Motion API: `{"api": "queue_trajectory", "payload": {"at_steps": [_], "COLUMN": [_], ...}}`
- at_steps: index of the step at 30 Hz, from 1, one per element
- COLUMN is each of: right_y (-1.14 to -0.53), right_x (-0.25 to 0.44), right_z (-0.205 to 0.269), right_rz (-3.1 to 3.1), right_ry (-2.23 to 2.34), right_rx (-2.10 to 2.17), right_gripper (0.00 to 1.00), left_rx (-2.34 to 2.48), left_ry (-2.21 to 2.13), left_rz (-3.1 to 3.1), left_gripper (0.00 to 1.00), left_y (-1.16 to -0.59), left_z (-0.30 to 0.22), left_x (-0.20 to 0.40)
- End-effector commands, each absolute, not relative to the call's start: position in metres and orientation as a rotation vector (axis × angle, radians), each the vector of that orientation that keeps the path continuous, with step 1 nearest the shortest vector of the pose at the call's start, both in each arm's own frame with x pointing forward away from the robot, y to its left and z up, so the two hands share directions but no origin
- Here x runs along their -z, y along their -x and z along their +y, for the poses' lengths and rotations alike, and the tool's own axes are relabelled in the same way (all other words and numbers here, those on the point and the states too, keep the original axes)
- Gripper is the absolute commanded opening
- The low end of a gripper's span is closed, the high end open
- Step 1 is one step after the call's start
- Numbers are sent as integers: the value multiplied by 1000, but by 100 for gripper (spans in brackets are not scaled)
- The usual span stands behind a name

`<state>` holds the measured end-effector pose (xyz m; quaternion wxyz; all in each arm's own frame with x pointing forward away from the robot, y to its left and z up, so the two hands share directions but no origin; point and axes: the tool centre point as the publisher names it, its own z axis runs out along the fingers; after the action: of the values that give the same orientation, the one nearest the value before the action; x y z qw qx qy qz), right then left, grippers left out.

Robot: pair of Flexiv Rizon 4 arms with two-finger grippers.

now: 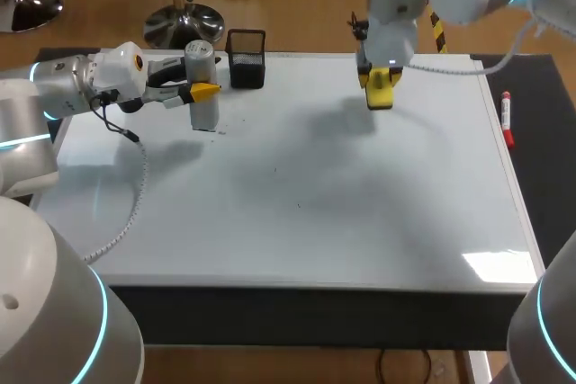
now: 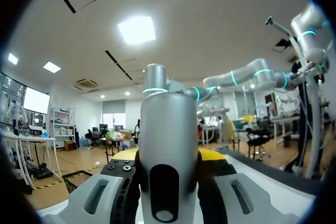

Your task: Pick up the inspection probe, press it on each red-marked spot on the whiteboard one by one, put down the probe, pick up the eraser, and wipe off all the red marks.

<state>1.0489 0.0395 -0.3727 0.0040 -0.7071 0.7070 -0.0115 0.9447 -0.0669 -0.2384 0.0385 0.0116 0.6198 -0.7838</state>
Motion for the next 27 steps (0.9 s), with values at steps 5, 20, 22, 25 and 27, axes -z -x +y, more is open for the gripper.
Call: {"api": "queue_trajectory", "payload": {"at_steps": [5, 20, 22, 25, 27], "right_y": [-1101, -1140, -1143, -1149, -1153], "right_x": [366, 360, 362, 364, 367], "right_z": [53, 109, 118, 131, 139], "right_rz": [2240, 2137, 2126, 2114, 2105], "right_ry": [2287, 2362, 2369, 2364, 2366], "right_rx": [-46, -76, -85, -109, -123], "right_gripper": [0, 0, 0, 0, 0], "left_rx": [2402, 2402, 2402, 2402, 2402], "left_ry": [-36, -36, -36, -36, -36], "left_rz": [1899, 1899, 1899, 1899, 1899], "left_gripper": [0, 0, 0, 0, 0], "left_y": [-944, -944, -944, -944, -944], "left_z": [-67, -67, -67, -67, -67], "left_x": [237, 237, 237, 237, 237]}}
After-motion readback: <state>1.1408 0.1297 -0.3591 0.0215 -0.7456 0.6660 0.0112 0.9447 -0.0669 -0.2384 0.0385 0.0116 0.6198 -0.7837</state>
